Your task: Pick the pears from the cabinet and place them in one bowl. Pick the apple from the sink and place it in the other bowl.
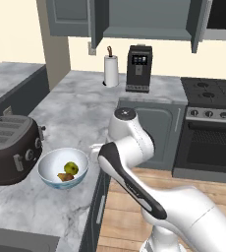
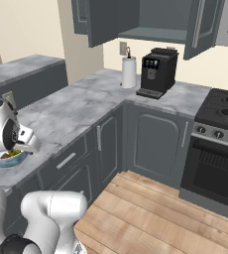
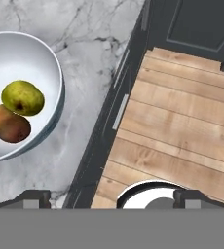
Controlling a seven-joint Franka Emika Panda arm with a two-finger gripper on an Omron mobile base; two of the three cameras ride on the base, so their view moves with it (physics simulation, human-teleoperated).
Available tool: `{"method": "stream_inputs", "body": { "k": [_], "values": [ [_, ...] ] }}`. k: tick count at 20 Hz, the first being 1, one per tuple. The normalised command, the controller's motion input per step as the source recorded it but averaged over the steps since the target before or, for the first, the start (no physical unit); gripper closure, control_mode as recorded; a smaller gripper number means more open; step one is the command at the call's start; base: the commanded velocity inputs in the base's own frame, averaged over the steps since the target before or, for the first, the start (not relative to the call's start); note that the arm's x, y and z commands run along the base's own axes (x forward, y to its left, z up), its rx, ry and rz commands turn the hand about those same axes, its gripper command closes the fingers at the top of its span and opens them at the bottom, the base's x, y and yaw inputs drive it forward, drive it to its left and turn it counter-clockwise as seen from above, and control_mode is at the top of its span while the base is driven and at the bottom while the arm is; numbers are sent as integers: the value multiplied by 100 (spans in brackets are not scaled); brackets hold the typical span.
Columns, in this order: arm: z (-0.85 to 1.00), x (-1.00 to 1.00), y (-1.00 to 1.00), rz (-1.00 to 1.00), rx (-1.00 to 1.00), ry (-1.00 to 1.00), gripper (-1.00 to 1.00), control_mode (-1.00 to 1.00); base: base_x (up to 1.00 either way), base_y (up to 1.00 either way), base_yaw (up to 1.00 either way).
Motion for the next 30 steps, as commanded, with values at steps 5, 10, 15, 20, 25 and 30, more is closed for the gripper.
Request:
{"method": "stream_inputs", "body": {
  "k": [5,10,15,20,25,30],
  "values": [
    [3,-10,-27,0,0,0,-100,-100,0,0,0],
    [0,-2,-4,-1,0,0,-100,-100,0,0,0],
    [0,0,0,0,0,0,-100,-100,0,0,0],
    [0,0,0,0,0,0,-100,100,0,0,0],
    [0,0,0,0,0,0,-100,100,-34,-11,-3],
    [0,0,0,0,0,0,-100,100,-43,-31,-7]
  ]
}}
